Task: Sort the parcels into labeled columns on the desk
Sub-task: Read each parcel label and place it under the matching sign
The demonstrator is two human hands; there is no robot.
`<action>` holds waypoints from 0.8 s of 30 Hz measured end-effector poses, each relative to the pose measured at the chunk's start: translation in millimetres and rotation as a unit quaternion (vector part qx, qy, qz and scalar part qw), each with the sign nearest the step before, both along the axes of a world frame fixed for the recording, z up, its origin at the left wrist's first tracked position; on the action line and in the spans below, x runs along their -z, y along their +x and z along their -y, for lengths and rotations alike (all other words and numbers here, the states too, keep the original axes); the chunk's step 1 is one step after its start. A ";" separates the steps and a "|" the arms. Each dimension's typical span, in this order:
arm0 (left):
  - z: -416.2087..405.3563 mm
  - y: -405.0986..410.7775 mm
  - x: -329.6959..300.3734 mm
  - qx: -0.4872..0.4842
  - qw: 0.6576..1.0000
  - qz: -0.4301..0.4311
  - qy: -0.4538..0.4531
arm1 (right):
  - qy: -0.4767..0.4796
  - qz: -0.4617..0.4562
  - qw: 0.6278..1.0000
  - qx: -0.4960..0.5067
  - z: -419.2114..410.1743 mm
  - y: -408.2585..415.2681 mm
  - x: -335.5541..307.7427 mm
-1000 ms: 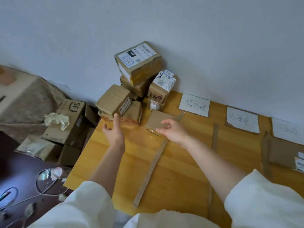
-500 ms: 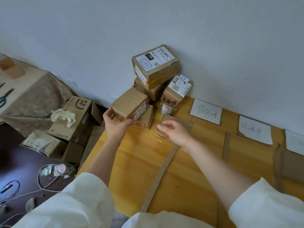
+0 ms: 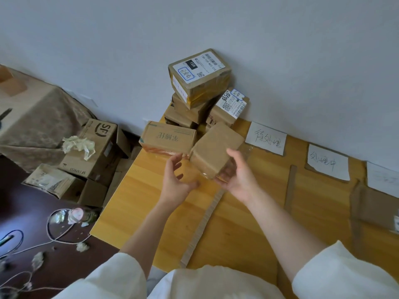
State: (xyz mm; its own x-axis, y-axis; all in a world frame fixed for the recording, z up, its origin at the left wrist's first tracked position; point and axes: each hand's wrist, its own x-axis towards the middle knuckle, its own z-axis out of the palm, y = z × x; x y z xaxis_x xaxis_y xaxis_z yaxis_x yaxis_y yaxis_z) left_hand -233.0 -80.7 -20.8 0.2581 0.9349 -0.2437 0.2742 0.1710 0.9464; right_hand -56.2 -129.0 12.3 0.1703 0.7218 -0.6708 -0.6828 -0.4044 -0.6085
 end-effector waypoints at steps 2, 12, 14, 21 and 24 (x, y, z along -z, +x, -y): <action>3.4 3.2 5.7 -0.017 0.999 -0.032 -0.024 | 0.029 -0.076 0.996 0.048 16.2 8.3 -3.8; 25.6 12.1 45.6 0.098 0.945 -0.250 -0.190 | 0.092 -0.255 0.959 0.077 61.9 22.0 -6.1; 28.6 10.7 50.8 0.116 0.934 -0.271 -0.202 | 0.094 -0.238 0.963 0.079 67.1 23.7 -6.0; 28.9 11.0 57.1 0.117 0.930 -0.284 -0.200 | 0.069 0.314 0.946 -0.036 75.5 24.4 -23.1; 29.5 13.2 58.9 0.114 0.930 -0.289 -0.195 | 0.112 0.457 0.882 -0.027 82.2 31.7 -23.4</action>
